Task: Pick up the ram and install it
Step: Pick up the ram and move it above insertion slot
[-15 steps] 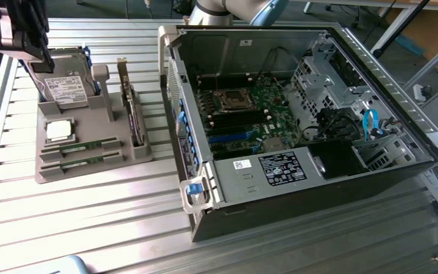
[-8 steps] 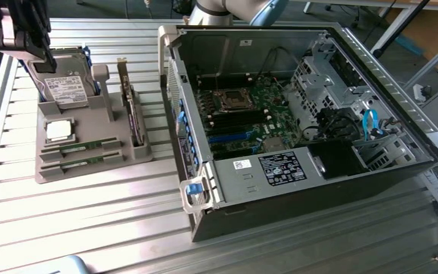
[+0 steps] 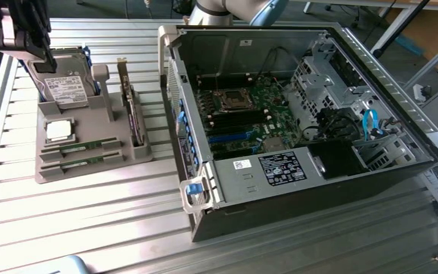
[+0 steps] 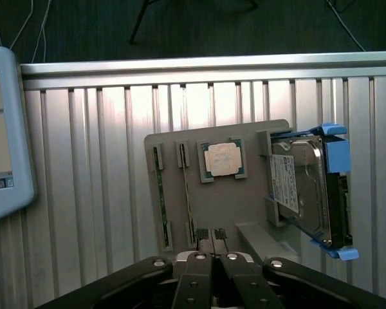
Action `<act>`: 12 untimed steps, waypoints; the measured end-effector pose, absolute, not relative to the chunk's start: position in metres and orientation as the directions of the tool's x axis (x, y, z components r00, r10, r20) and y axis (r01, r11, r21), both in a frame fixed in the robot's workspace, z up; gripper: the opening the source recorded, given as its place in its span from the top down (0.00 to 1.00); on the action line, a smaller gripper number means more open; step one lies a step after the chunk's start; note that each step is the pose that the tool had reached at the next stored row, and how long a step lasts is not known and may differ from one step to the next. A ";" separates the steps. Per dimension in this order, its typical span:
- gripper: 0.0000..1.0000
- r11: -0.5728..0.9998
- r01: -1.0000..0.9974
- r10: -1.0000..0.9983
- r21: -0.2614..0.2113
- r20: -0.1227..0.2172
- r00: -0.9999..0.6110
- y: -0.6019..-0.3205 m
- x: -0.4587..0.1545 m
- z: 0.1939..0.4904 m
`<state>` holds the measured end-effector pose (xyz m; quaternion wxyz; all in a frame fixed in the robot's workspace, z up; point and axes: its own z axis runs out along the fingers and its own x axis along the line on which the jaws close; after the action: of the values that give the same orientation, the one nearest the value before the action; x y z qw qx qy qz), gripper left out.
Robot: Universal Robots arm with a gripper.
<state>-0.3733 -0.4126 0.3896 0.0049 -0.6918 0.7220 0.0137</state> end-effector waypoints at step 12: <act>0.90 0.037 -0.999 -0.999 0.010 -0.026 -0.037 -0.413 -0.373 0.390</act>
<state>-0.3733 -0.4126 0.3895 0.0058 -0.6938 0.7200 0.0128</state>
